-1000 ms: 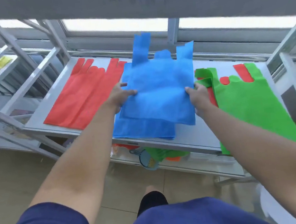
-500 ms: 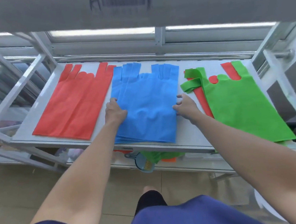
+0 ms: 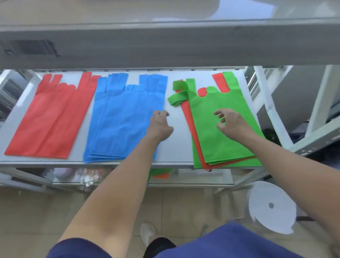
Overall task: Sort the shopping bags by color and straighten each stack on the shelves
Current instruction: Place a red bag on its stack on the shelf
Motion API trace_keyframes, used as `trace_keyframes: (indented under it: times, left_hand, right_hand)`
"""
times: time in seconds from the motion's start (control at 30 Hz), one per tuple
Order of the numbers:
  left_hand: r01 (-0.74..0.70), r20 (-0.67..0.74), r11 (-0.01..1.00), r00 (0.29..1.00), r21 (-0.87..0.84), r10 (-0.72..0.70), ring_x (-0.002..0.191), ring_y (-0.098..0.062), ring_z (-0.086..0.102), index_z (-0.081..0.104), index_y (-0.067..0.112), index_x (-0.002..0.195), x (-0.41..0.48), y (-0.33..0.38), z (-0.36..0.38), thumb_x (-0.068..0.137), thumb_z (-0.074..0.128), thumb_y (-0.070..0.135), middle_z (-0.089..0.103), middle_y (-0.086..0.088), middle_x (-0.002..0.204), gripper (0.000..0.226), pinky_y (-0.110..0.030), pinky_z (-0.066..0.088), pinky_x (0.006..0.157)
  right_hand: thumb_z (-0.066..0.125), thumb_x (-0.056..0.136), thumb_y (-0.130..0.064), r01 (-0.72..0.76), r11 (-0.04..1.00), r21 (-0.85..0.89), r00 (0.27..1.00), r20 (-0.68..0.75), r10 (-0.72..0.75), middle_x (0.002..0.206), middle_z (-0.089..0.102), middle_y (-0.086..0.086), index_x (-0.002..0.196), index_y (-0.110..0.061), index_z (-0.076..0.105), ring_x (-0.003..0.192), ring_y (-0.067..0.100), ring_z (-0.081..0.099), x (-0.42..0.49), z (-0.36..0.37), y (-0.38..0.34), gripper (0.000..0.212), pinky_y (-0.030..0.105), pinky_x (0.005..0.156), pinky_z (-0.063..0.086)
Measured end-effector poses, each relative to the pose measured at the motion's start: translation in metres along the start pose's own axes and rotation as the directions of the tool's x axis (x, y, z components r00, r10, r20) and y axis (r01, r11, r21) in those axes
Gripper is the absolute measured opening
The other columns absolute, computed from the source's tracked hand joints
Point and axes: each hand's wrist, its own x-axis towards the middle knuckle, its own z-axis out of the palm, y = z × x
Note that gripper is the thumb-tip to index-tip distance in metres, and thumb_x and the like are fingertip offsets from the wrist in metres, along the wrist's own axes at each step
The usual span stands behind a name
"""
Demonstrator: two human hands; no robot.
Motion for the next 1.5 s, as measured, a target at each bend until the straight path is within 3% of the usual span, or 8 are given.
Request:
trace_keyframes:
  times: [0.13,0.3,0.63,0.93,1.03,1.23,1.37,1.5]
  left_hand:
    - [-0.087,0.028,0.996,0.996,0.010,0.087,0.130,-0.028,0.048,0.060,0.011,0.130,-0.032,0.020,0.056,0.088,0.064,0.007,0.048,-0.011,0.135,0.043,-0.040,0.042,0.108]
    - [-0.199,-0.030,0.978,0.979,0.056,0.201,0.117,-0.027,0.052,0.075,0.013,0.106,-0.066,0.025,0.106,0.096,0.067,0.012,0.058,-0.007,0.113,0.013,-0.045,0.044,0.105]
    - [-0.070,-0.035,0.998,0.997,-0.009,0.070,0.110,-0.027,0.057,0.074,0.008,0.121,-0.090,0.044,0.129,0.099,0.056,0.007,0.058,-0.007,0.111,0.028,-0.045,0.051,0.099]
    - [0.107,-0.053,0.963,0.991,-0.246,-0.124,0.124,-0.026,0.052,0.076,0.016,0.105,-0.090,0.057,0.142,0.081,0.045,-0.013,0.050,-0.010,0.129,0.049,-0.034,0.046,0.105]
    - [0.282,0.009,0.818,0.947,-0.502,-0.321,0.105,-0.021,0.060,0.066,0.025,0.093,-0.090,0.071,0.139,0.083,0.042,-0.007,0.057,-0.007,0.118,0.041,-0.029,0.052,0.074]
    - [0.445,0.180,0.451,0.837,-0.774,-0.516,0.097,-0.023,0.064,0.050,0.017,0.116,-0.073,0.081,0.135,0.083,0.061,0.017,0.063,-0.010,0.118,0.034,-0.048,0.060,0.094]
    - [0.507,0.179,0.544,0.820,-0.669,-0.544,0.110,-0.026,0.066,0.061,0.009,0.125,-0.044,0.073,0.138,0.078,0.079,0.037,0.067,-0.008,0.123,0.057,-0.047,0.057,0.099]
    - [0.449,0.162,0.576,0.862,-0.683,-0.480,0.097,-0.027,0.075,0.072,0.011,0.101,-0.026,0.102,0.119,0.083,0.078,0.025,0.077,-0.013,0.110,0.024,-0.040,0.063,0.083]
  right_hand:
    - [0.072,0.091,-0.015,0.051,0.997,-0.054,0.995,0.086,-0.046,0.128,0.063,0.011,0.138,-0.011,0.058,0.118,0.024,0.060,-0.019,0.001,0.043,0.049,0.045,0.107,0.050]
    - [0.079,0.072,-0.059,0.278,0.943,-0.181,0.925,0.314,-0.213,0.152,0.049,0.003,0.149,-0.026,0.046,0.140,0.026,0.042,-0.036,0.023,0.075,0.090,0.053,0.117,0.037]
    - [0.076,0.071,-0.062,0.420,0.877,-0.234,0.878,0.347,-0.329,0.157,0.034,0.000,0.148,-0.035,0.043,0.146,0.025,0.030,-0.043,0.036,0.101,0.088,0.058,0.115,0.032]
    - [0.072,0.087,-0.013,0.295,0.955,0.018,0.939,0.179,-0.294,0.137,0.065,0.002,0.123,-0.019,0.069,0.131,0.024,0.055,-0.036,0.029,0.105,0.037,0.050,0.113,0.043]
    - [0.064,0.097,-0.019,0.131,0.980,0.151,0.982,0.118,-0.149,0.107,0.076,0.006,0.114,-0.015,0.074,0.100,0.026,0.068,-0.030,0.021,0.101,0.020,0.036,0.084,0.053]
    - [0.063,0.101,-0.032,-0.114,0.929,0.352,0.986,0.157,0.062,0.116,0.075,-0.003,0.123,-0.019,0.074,0.105,0.018,0.066,-0.016,0.013,0.102,0.028,0.032,0.087,0.049]
    - [0.059,0.105,-0.024,-0.183,0.880,0.438,0.982,0.117,0.146,0.131,0.059,-0.002,0.143,-0.001,0.056,0.124,0.017,0.055,-0.018,0.006,0.102,0.044,0.032,0.107,0.039]
    - [0.055,0.106,-0.021,-0.032,0.932,0.362,0.991,-0.112,0.078,0.123,0.070,0.017,0.131,0.000,0.064,0.116,0.037,0.064,-0.024,-0.007,0.098,0.034,0.034,0.088,0.046]
